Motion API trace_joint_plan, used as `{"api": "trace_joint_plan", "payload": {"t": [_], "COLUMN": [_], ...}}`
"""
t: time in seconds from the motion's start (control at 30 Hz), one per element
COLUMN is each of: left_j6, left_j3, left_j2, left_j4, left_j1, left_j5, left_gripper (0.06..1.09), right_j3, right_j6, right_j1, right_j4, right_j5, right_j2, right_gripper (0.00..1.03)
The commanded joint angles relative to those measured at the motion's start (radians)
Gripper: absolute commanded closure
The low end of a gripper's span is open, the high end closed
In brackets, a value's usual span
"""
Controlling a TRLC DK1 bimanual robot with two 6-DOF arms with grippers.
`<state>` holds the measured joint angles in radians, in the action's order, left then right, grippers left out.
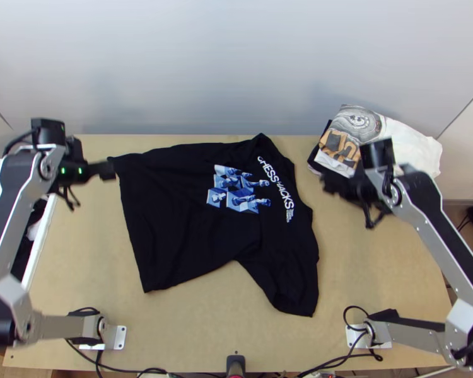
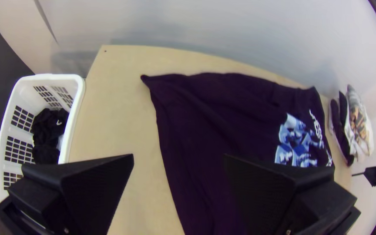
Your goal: Fold the t-shirt
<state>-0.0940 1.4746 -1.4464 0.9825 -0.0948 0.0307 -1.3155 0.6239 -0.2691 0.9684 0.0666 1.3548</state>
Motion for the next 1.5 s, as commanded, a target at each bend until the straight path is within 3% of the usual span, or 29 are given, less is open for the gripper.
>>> {"api": "trace_joint_plan", "payload": {"t": [0.0,0.07,0.1,0.13,0.3,0.5,0.67,0.9,1.13,1.33,1.47], "left_j6": [0.042,0.016,0.000,-0.003,-0.015,-0.009,-0.023,-0.058,-0.081,-0.085,-0.087], "left_j3": [-0.128,-0.142,-0.142,-0.142,-0.114,-0.103,-0.091,-0.054,-0.054,-0.054,-0.056], "left_j2": [0.190,0.218,0.228,0.241,0.250,0.247,0.248,0.235,0.230,0.222,0.219], "left_j4": [0.185,0.197,0.197,0.197,0.219,0.254,0.262,0.262,0.260,0.254,0.252], "left_j1": [0.099,0.118,0.121,0.124,0.113,0.076,0.081,0.109,0.129,0.136,0.136], "left_j5": [0.000,0.000,0.000,0.000,-0.006,-0.011,-0.011,-0.022,-0.046,-0.060,-0.064], "left_gripper": [0.10,0.10,0.10,0.10,0.10,0.10,0.10,0.10,0.10,0.10,0.10], "right_j3": [0.272,0.334,0.357,0.378,0.499,0.593,0.614,0.628,0.637,0.630,0.628], "right_j6": [-0.089,-0.122,-0.150,-0.162,-0.162,-0.150,-0.151,-0.147,-0.062,0.017,0.022], "right_j1": [0.142,0.188,0.202,0.206,0.206,0.172,0.163,0.117,0.002,-0.125,-0.136], "right_j4": [0.105,0.041,0.016,-0.016,-0.208,-0.306,-0.321,-0.356,-0.421,-0.465,-0.473], "right_j5": [0.099,0.121,0.141,0.159,0.245,0.253,0.266,0.272,0.272,0.265,0.240], "right_j2": [-0.102,-0.102,-0.105,-0.109,-0.151,-0.141,-0.098,-0.065,-0.045,-0.037,-0.037], "right_gripper": [0.56,0.81,0.88,0.89,0.87,0.84,0.77,0.77,0.77,0.71,0.64]}}
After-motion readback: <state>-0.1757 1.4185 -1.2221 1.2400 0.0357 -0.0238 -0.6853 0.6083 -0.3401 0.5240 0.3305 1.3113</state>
